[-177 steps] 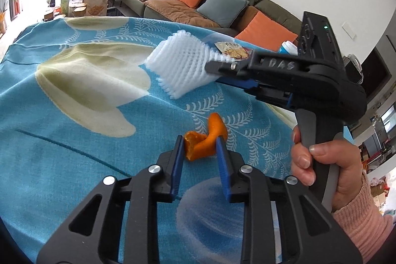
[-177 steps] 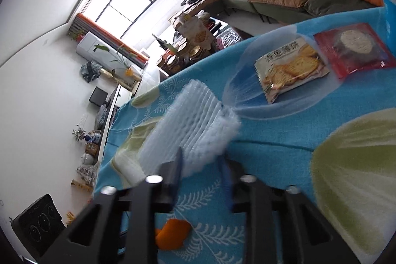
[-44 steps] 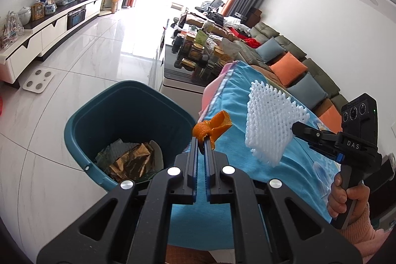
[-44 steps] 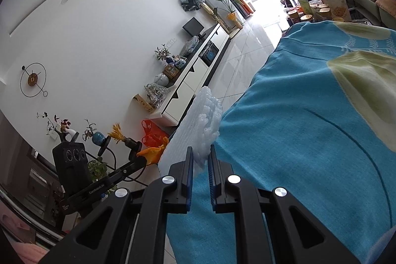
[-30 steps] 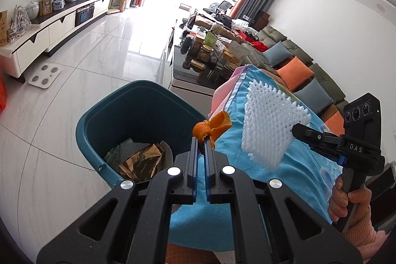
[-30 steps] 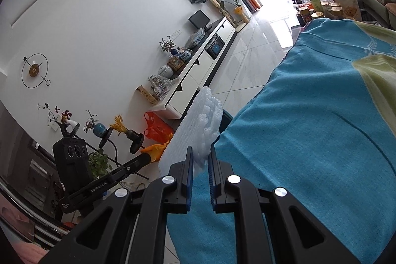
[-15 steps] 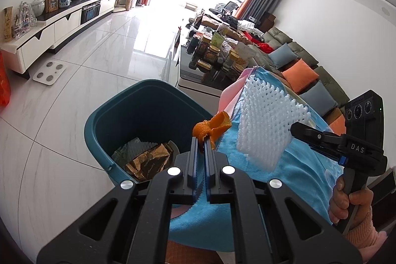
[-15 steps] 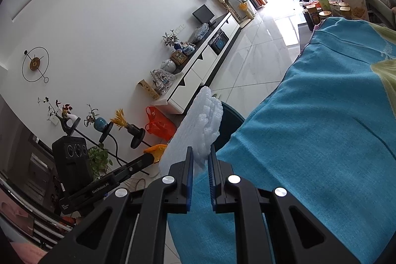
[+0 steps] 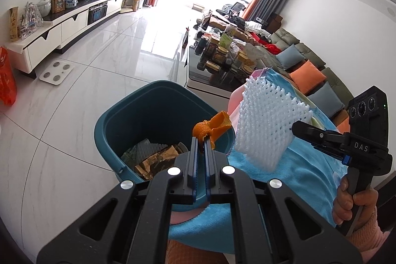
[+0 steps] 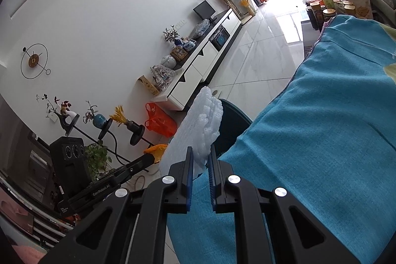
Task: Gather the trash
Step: 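Lift the orange peel and foam net and carry both over the teal bin, then open both tools over the teal bin to drop peel and foam net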
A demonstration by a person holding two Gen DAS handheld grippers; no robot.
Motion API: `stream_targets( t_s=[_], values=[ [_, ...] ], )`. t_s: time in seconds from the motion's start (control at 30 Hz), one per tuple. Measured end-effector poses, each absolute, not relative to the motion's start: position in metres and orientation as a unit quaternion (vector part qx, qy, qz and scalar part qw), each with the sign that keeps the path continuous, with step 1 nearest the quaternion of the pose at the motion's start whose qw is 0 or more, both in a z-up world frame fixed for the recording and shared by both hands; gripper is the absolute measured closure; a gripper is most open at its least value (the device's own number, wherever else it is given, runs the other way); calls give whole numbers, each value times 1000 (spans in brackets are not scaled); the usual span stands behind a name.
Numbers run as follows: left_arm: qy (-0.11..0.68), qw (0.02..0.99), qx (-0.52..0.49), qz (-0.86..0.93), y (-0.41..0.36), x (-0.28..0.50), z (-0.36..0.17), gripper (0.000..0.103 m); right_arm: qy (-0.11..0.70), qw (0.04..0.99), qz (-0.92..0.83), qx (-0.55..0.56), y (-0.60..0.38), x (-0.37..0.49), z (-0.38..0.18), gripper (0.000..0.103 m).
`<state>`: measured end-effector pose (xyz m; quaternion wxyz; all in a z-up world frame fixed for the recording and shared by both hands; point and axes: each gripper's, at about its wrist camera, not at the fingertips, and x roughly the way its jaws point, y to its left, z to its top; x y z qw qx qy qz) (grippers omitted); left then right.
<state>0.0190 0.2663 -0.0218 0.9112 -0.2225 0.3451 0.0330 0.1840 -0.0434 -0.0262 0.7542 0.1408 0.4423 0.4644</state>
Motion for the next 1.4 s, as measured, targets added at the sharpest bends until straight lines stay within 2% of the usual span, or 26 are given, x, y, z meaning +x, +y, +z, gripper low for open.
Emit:
stream_targets(
  t_s=[1.4],
  values=[
    [355,905,-226,61,275,44,-50,98,468,752,451,105,2,188,-34,93]
  ],
)
